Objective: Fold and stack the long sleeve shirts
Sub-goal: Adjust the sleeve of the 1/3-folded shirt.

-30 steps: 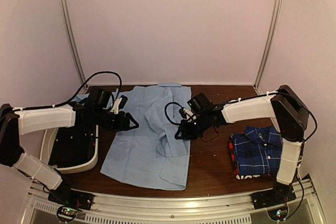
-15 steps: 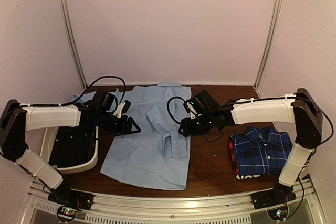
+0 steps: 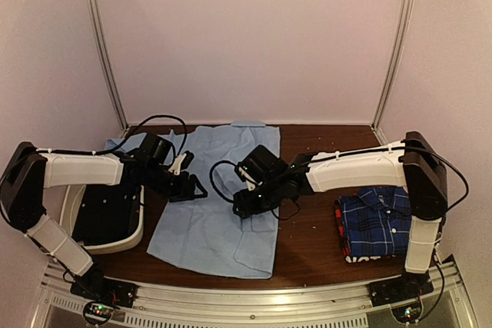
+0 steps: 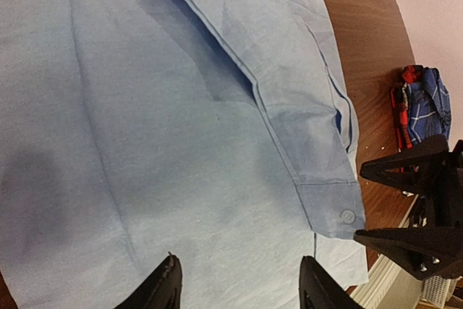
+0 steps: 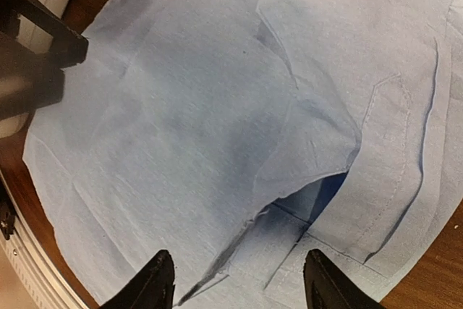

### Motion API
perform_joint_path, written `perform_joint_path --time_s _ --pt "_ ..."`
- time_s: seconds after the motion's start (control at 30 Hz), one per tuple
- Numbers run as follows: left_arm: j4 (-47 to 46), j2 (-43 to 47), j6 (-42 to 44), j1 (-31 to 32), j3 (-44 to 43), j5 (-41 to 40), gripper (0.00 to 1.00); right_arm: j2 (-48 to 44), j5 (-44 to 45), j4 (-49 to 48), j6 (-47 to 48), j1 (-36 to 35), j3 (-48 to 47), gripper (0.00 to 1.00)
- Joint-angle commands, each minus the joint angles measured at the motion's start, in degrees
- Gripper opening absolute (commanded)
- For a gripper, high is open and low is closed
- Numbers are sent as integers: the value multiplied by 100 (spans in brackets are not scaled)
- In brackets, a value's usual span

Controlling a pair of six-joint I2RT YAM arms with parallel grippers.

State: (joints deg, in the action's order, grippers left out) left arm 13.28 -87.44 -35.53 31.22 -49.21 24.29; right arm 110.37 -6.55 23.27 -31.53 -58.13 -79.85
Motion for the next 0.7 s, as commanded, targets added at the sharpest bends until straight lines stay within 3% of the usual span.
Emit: perform_joint_path --time_s 0.0,0.1,0.3,0.4,0.67 --pt "-249 -37 -42 15 -149 52 56 66 34 170 -81 31 75 59" --pt "-250 -38 -51 15 -125 45 56 129 -157 16 -118 46 172 49" --pt "-250 50 -74 18 -54 40 56 184 -580 -26 -120 140 276 15" --pt "-253 66 -62 15 -52 73 56 145 -1078 24 -2 236 332 3" --pt "-249 69 -41 15 -79 122 56 -76 -2366 342 139 302 372 0"
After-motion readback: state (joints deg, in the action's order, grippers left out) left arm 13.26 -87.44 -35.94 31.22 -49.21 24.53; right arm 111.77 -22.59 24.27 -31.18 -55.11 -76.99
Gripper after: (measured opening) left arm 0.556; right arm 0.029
